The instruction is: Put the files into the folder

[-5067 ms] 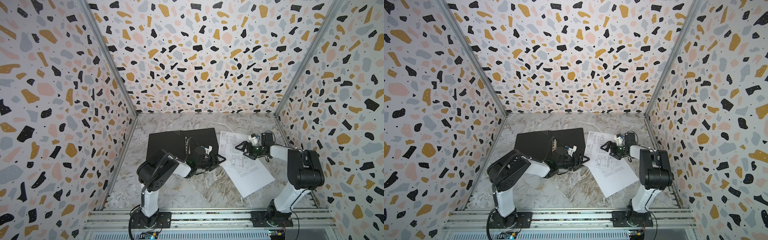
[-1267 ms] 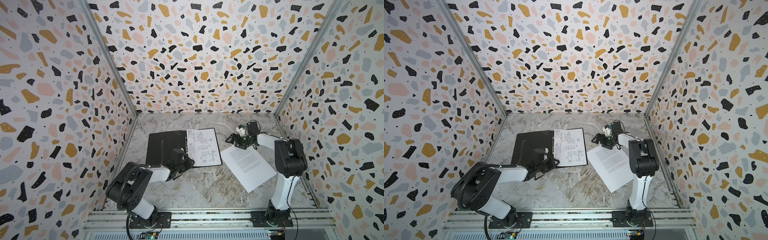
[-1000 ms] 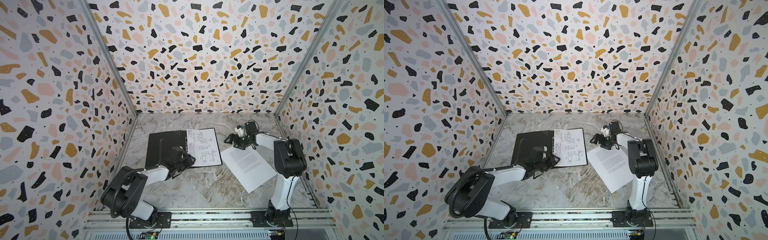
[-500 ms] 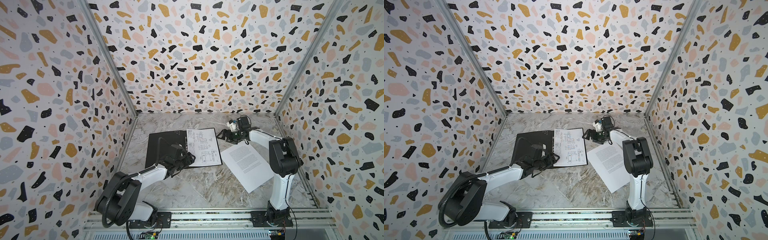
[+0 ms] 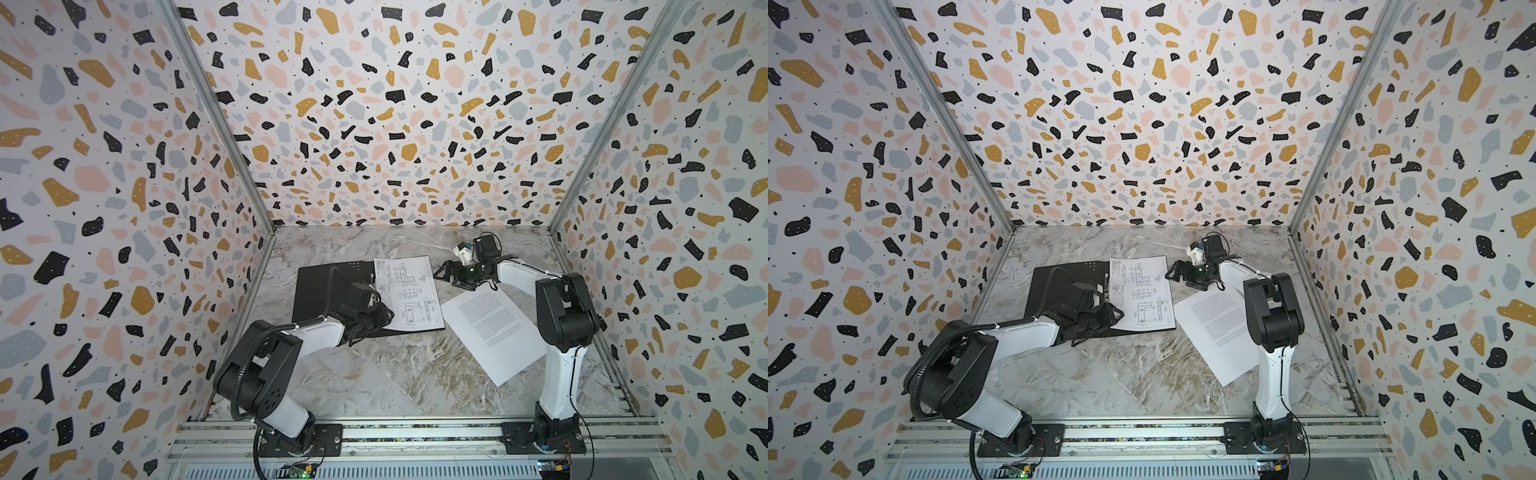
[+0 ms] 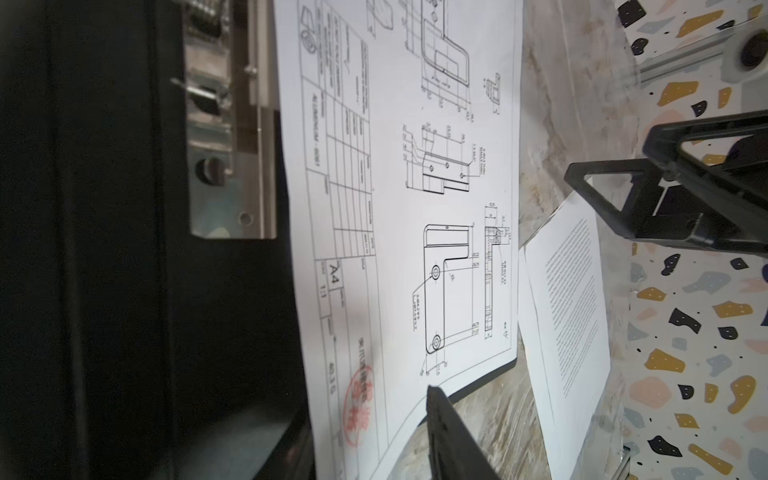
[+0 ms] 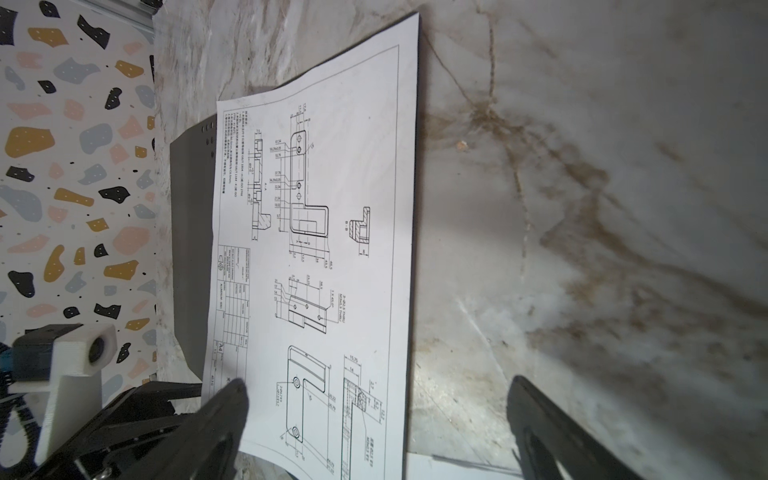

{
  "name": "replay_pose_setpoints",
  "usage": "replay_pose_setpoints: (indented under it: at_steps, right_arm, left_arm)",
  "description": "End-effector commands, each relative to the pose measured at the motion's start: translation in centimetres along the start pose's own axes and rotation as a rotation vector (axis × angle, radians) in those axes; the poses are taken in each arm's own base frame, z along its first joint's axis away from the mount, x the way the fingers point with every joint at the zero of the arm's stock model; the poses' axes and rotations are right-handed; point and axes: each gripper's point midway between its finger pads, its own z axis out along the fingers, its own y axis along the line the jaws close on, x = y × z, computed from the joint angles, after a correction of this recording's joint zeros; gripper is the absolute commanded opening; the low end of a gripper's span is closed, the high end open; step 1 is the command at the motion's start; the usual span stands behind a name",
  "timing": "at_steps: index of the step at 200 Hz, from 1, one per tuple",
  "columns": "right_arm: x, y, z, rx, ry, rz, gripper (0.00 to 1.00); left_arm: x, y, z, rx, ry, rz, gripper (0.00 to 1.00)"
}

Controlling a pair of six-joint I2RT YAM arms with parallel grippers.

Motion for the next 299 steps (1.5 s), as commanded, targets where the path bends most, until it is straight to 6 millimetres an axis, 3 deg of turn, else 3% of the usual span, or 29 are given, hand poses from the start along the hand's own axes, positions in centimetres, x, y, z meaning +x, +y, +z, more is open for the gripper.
replay_pose_setpoints:
  at_steps: [1, 56, 162, 174, 193, 238, 269, 299]
  right_arm:
    - [0.1, -0.5, -0.1, 0.009, 0.005, 0.016, 0.97]
    - [-0.1, -1.0, -0.3, 0.012, 0.0, 0.026, 0.97]
    - [-0.2, -1.4, 0.1, 0.012, 0.004, 0.034, 0.97]
    - [-0.3, -1.1, 0.3, 0.008, 0.005, 0.026, 0.97]
    - [-0.8, -0.6, 0.1, 0.004, -0.004, 0.017, 0.97]
    - [-2.0, 0.2, 0.4, -0.007, -0.021, 0.001, 0.97]
    - [-1.9, 0.5, 1.8, -0.016, -0.001, -0.005, 0.97]
    - [-1.8, 0.1, 3.0, -0.015, 0.015, -0.001, 0.97]
  left_arm:
    - [-0.9, -1.2, 0.3, 0.042, -0.014, 0.033, 0.33]
    - [-0.7, -1.0, 1.3, 0.038, 0.017, 0.046, 0.15]
    - [0.8, -0.7, 2.9, 0.054, 0.102, 0.079, 0.09]
    - [1.0, -0.5, 2.9, 0.042, 0.113, 0.087, 0.14]
    - [1.1, -0.3, 2.5, 0.025, 0.114, 0.089, 0.3]
    - [-0.5, -1.5, 0.5, 0.0, 0.072, 0.119, 0.62]
    - [-2.4, -2.8, -1.5, 0.0, 0.012, 0.138, 0.73]
    - [-3.6, -1.6, -3.0, -0.029, -0.038, 0.117, 0.82]
